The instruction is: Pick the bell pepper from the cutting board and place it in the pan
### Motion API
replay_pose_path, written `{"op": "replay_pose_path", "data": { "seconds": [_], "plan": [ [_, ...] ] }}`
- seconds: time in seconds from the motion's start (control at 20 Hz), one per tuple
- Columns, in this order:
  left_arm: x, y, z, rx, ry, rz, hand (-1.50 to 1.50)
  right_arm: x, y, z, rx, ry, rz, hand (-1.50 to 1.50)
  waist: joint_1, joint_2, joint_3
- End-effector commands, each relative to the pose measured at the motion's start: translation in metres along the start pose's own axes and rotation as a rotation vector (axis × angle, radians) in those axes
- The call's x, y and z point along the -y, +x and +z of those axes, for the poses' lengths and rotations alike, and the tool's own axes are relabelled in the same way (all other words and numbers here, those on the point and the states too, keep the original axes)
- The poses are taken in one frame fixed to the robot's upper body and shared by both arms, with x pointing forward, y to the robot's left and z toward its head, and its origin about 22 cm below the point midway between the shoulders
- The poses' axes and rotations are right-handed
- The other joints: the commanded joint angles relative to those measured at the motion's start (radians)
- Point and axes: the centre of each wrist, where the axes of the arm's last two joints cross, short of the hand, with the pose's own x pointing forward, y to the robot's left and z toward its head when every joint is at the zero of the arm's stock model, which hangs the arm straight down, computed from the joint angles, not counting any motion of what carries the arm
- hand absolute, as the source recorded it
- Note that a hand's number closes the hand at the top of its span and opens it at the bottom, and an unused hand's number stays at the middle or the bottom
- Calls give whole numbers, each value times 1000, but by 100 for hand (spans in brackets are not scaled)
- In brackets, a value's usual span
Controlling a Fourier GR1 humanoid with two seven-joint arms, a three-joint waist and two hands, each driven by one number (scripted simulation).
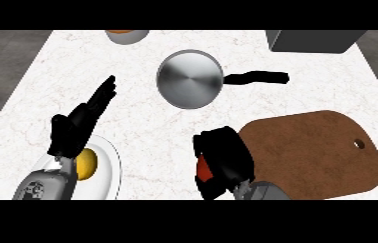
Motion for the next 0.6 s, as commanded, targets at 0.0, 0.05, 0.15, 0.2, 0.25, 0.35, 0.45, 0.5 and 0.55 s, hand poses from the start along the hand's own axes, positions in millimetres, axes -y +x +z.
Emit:
{"op": "replay_pose_path", "data": {
  "seconds": [0.0,0.05,0.15,0.2,0.25,0.35,0.45,0.5,0.55],
  "plan": [
    [8,-2,3,6,-38,-1,0,12,56,20,27,-271,-51,150,18,-5,1],
    [2,0,2,-2,-20,-1,0,22,64,26,30,-358,-64,150,13,-4,1],
    [12,0,0,-5,-28,-3,0,24,83,36,40,-434,-68,150,20,-4,0],
    [5,2,-5,8,-18,-3,0,14,90,33,39,-473,-69,150,17,7,0],
    [13,4,-6,6,-30,-5,0,15,97,40,31,-473,-101,150,20,6,0],
    [6,5,-1,9,-25,-5,0,20,107,40,-14,-528,-136,150,25,8,0],
    [11,10,-5,17,-29,-20,0,24,114,36,-55,-574,-150,150,30,8,-1],
    [7,11,-3,22,-25,3,0,13,116,36,-74,-571,-198,150,19,11,0],
    [9,10,-6,22,-19,-19,0,15,115,21,-76,-599,-212,150,26,16,0]
  ]
}}
